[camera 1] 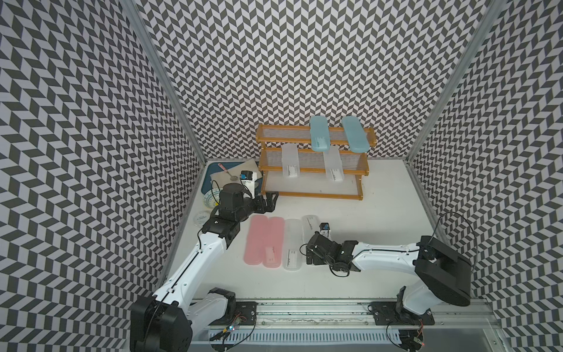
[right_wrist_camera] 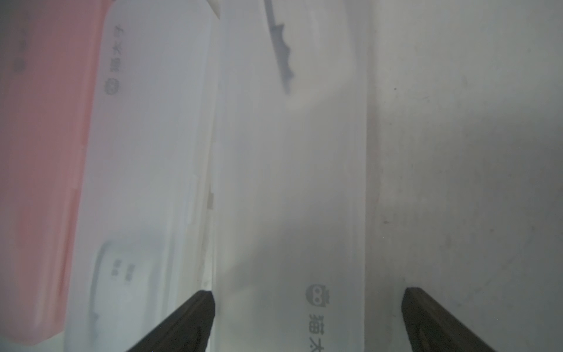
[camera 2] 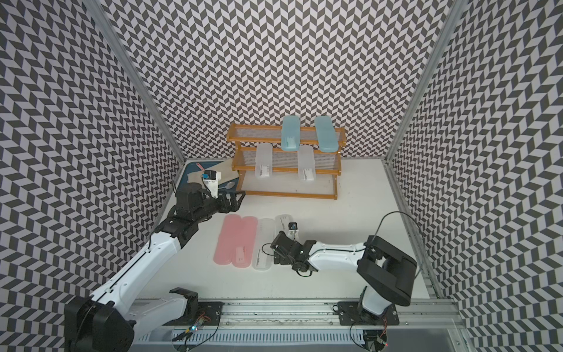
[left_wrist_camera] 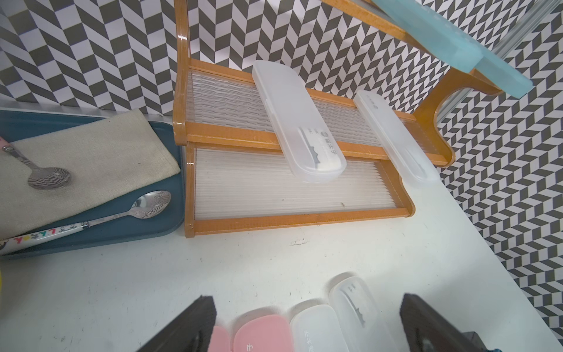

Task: Place the pencil cases on the shelf according to color
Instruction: Adjust the pencil case at the center of the board.

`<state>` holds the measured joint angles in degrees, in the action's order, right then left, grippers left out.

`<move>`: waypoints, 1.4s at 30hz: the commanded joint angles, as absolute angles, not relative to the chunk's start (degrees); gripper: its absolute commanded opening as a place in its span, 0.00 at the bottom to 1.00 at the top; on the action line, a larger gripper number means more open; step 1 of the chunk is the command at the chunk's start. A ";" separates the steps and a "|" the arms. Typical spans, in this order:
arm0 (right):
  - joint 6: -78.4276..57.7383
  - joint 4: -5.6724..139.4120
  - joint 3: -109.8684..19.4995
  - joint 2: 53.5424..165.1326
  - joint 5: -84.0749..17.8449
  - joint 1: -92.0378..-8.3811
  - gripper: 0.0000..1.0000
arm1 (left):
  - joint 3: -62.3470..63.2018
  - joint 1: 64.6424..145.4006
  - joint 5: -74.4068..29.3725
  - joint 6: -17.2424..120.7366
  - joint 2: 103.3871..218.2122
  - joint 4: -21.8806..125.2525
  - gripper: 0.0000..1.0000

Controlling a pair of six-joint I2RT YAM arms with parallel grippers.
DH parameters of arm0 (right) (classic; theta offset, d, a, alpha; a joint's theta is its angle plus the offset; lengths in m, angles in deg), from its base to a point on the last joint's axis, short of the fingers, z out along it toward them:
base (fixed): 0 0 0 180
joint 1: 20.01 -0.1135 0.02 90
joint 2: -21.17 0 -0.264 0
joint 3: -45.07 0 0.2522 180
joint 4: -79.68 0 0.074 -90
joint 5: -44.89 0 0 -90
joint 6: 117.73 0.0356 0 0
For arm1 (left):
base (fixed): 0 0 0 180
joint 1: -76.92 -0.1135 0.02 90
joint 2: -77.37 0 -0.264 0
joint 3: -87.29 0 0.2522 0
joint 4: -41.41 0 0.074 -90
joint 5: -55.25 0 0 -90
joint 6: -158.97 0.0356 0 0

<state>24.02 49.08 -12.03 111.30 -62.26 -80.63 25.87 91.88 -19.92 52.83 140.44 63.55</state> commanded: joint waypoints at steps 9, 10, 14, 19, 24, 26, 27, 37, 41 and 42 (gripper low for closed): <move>20.63 50.76 -6.21 106.98 -58.25 -80.92 1.00 | 24.69 91.68 -19.01 53.27 141.75 64.03 1.00; 20.65 50.89 -6.22 106.72 -58.29 -81.09 1.00 | 24.65 91.69 -18.99 53.28 141.93 64.00 1.00; 21.57 49.45 -7.92 107.81 -59.64 -82.03 1.00 | 24.75 91.69 -18.99 53.25 141.88 63.95 1.00; 22.63 48.06 -10.24 112.74 -60.32 -83.26 1.00 | 24.63 91.68 -18.82 53.23 142.08 63.95 0.99; 25.03 47.76 -9.00 114.03 -61.74 -83.38 0.99 | 24.72 91.70 -19.21 53.31 142.05 64.30 1.00; 25.51 48.78 -7.43 112.50 -62.27 -83.39 0.95 | 24.73 91.78 -19.43 53.36 141.95 64.33 1.00; 25.68 49.35 -6.61 111.52 -62.43 -83.38 0.93 | 24.68 91.78 -19.37 53.35 141.85 64.27 1.00; 26.93 48.79 -0.88 101.46 -66.10 -83.41 0.64 | 24.40 91.78 -18.04 53.21 142.56 63.96 1.00; 26.30 47.85 -0.02 96.00 -67.07 -83.38 0.60 | 24.57 91.73 -18.51 53.16 141.81 64.25 1.00; 26.28 47.52 -0.03 94.65 -67.54 -83.41 0.60 | 24.74 91.78 -18.65 53.17 141.49 64.05 1.00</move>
<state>25.77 49.21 -0.29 98.16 -65.43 -83.21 25.85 91.88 -19.00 52.83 142.17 63.90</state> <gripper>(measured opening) 0.747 0.993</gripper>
